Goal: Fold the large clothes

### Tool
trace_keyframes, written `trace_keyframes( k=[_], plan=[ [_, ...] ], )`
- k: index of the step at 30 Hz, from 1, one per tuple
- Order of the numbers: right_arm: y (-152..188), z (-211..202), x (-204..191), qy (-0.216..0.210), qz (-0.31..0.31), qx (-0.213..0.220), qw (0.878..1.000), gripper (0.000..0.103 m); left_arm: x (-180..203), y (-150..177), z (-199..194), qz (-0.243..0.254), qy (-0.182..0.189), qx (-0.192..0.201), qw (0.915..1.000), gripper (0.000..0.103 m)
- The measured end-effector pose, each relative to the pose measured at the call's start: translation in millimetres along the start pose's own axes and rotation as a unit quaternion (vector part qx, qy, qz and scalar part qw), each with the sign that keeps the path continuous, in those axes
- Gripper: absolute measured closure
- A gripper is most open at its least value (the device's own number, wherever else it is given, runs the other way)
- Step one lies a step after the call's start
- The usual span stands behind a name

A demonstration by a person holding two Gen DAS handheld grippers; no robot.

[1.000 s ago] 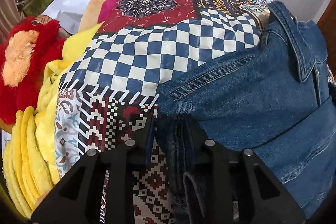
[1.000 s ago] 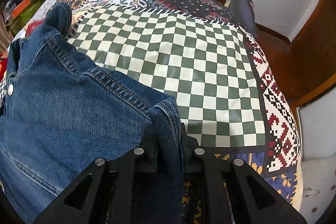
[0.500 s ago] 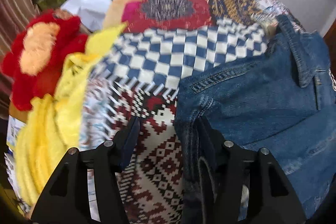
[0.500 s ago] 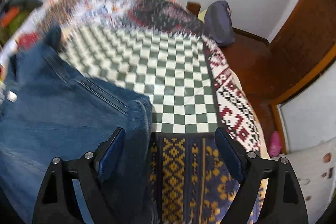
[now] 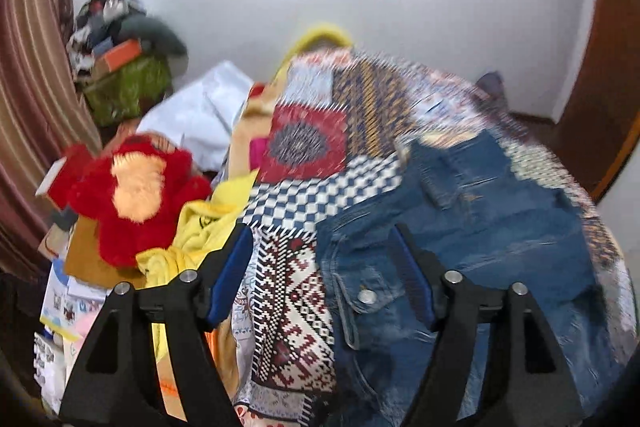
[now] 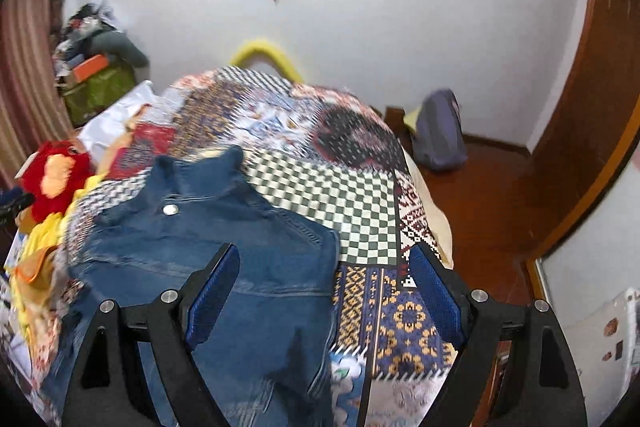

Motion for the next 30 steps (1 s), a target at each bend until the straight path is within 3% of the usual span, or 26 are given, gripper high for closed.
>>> trace_keyframes(
  k=[7, 10, 18, 23, 30],
  plan=[
    [42, -68, -19, -0.028, -0.014, 0.004, 1.0, 0.011, 14, 26, -69, 0.002, 0.033, 0.028, 0.9991, 0.014],
    [72, -76, -22, -0.05, -0.011, -0.031, 0.998, 0.011, 18, 49, -82, 0.011, 0.051, 0.004, 0.9986, 0.004],
    [166, -60, -13, -0.056, 0.018, -0.128, 0.99, 0.011, 5, 140, -74, -0.001, 0.046, -0.09, 0.9949, 0.003],
    [216, -49, -8, -0.051, 0.037, -0.176, 0.982, 0.011, -12, 201, -54, -0.075, 0.041, -0.179, 0.9801, 0.003],
    [263, -37, -3, -0.068, 0.085, -0.213, 0.971, 0.011, -7, 252, -50, -0.14, 0.09, -0.237, 0.9572, 0.004]
  ],
)
Point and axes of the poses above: each gripper's, at about its wrist camera, not at the fingertips, and z roughly the way its jaws point, x to its right, y to its underside, the point moved 1 cm from there along z, roughly the way its jaws point, and after that the axes turned 2 degrees about y, right-handed, at the moved point
